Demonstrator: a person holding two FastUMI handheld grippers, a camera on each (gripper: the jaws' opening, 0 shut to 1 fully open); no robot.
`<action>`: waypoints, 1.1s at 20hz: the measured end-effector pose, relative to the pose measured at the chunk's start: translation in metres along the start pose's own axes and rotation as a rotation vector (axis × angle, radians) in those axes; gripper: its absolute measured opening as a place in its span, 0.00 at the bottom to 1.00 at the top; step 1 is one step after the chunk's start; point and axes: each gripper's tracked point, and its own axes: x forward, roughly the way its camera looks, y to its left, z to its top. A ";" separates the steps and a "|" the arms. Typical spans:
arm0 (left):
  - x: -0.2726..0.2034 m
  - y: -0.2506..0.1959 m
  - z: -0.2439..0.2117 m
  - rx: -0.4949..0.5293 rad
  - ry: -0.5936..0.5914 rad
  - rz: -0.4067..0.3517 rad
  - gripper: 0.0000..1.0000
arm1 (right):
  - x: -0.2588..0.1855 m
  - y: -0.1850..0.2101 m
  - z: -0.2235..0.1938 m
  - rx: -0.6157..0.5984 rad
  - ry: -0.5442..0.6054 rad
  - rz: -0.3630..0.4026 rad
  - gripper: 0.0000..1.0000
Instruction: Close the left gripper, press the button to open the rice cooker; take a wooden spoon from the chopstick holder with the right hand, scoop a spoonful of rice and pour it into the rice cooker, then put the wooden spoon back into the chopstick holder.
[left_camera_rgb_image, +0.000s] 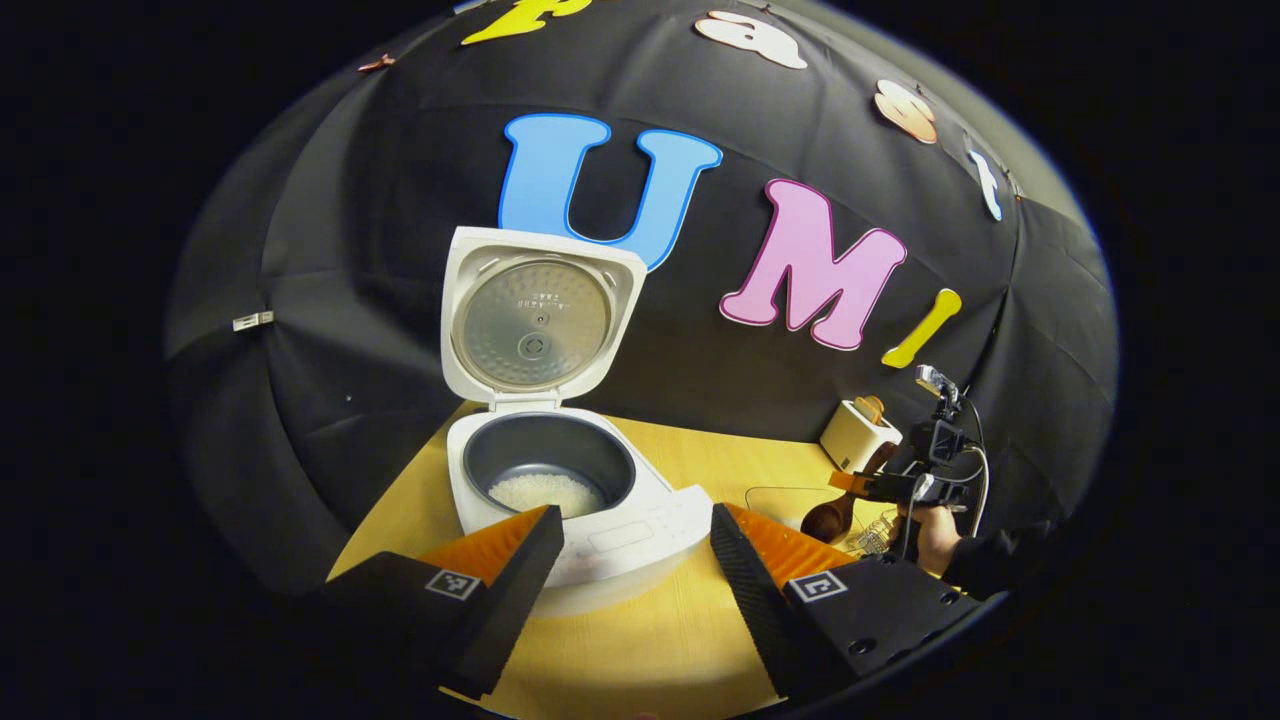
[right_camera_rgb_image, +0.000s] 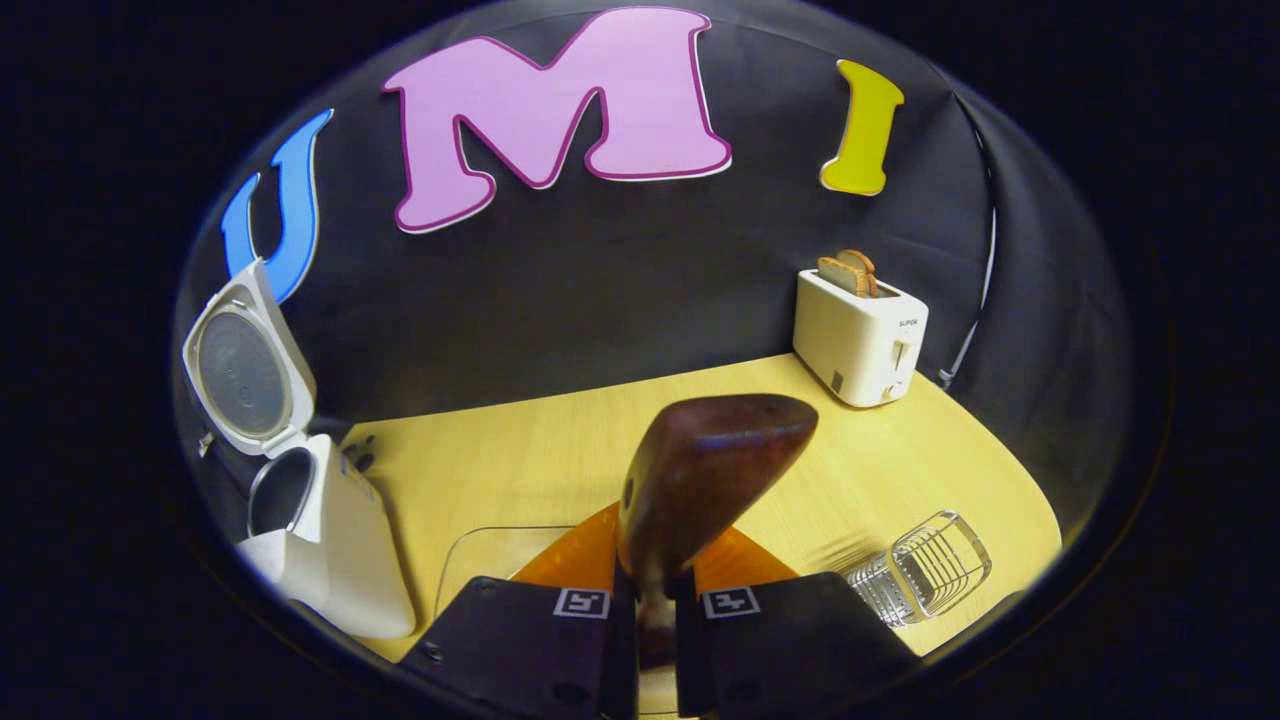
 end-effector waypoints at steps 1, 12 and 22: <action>0.000 0.000 -0.001 0.002 0.005 -0.009 0.92 | 0.003 -0.008 -0.001 0.000 -0.010 -0.035 0.19; 0.010 0.026 -0.008 -0.048 0.023 -0.039 0.96 | 0.001 0.018 -0.048 0.076 0.062 -0.066 0.19; -0.011 0.051 -0.016 -0.084 0.016 0.031 0.96 | 0.001 0.079 -0.063 0.259 0.157 0.039 0.19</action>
